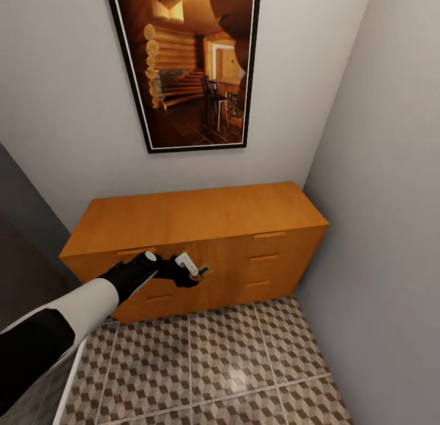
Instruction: Take the four mousetraps from the cabinet in the bathroom and place them on the bathroom floor. Make sure all four end up on the same floor surface, and ensure that at least two of them are either under or directly next to the same bathroom sink.
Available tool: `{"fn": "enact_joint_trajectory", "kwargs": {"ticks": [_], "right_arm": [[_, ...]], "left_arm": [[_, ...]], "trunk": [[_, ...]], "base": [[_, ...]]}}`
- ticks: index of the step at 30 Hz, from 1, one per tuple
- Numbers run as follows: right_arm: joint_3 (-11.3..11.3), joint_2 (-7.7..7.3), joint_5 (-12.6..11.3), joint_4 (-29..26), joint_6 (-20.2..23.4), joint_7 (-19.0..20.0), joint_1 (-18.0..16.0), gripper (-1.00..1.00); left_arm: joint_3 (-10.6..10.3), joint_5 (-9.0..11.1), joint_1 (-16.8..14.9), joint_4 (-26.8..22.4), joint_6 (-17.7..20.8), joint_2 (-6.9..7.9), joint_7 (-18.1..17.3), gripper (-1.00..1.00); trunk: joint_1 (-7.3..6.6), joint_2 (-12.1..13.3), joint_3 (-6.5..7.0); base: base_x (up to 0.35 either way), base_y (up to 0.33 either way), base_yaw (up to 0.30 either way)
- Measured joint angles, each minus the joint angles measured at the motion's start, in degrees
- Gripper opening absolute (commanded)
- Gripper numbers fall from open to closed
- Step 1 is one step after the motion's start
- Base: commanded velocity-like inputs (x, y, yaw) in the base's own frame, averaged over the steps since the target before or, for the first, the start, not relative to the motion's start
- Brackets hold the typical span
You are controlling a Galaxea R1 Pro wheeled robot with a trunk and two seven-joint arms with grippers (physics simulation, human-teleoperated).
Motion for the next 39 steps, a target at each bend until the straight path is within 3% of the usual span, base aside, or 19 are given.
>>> {"fn": "enact_joint_trajectory", "kwargs": {"ticks": [6,9,23,29,34,39], "right_arm": [[-0.03,-0.08,0.00,0.00,-3.63,-0.01,0.00,-1.00],[-0.04,-0.14,0.00,-0.20,-4.48,-0.01,0.00,-1.00],[-0.05,-0.55,0.07,-4.49,-5.84,-0.01,-0.01,-1.00],[0.00,-1.54,0.14,-9.19,-5.68,-1.02,-0.01,-1.00],[-0.19,-2.15,0.16,-11.99,-5.48,-3.53,-0.01,-1.00],[-0.26,-2.23,0.18,-14.25,-5.16,-4.83,-0.01,-1.00]], "left_arm": [[0.03,0.01,1.64,12.80,-9.11,-1.62,0.03,-1.00],[-0.03,0.17,3.32,16.85,-12.07,-2.13,0.04,-1.00],[0.30,0.16,12.20,23.93,-18.61,-1.99,0.22,-1.00],[0.20,0.11,18.00,24.72,-25.10,-0.36,0.72,-1.00],[0.39,0.22,22.96,24.80,-29.23,0.05,6.77,-1.00],[0.23,0.39,27.30,24.82,-38.20,0.04,14.75,-1.00]], "trunk": [[0.00,0.00,-0.01],[0.00,0.00,-0.01],[0.00,0.00,0.00],[0.00,-0.01,-0.01],[0.00,-0.01,0.00],[0.00,-0.01,-0.01]], "base": [[0.000,0.000,0.000],[0.000,0.000,0.000],[0.000,0.000,0.000],[0.000,0.000,0.000],[0.000,0.000,0.000],[0.000,0.000,0.000]]}}
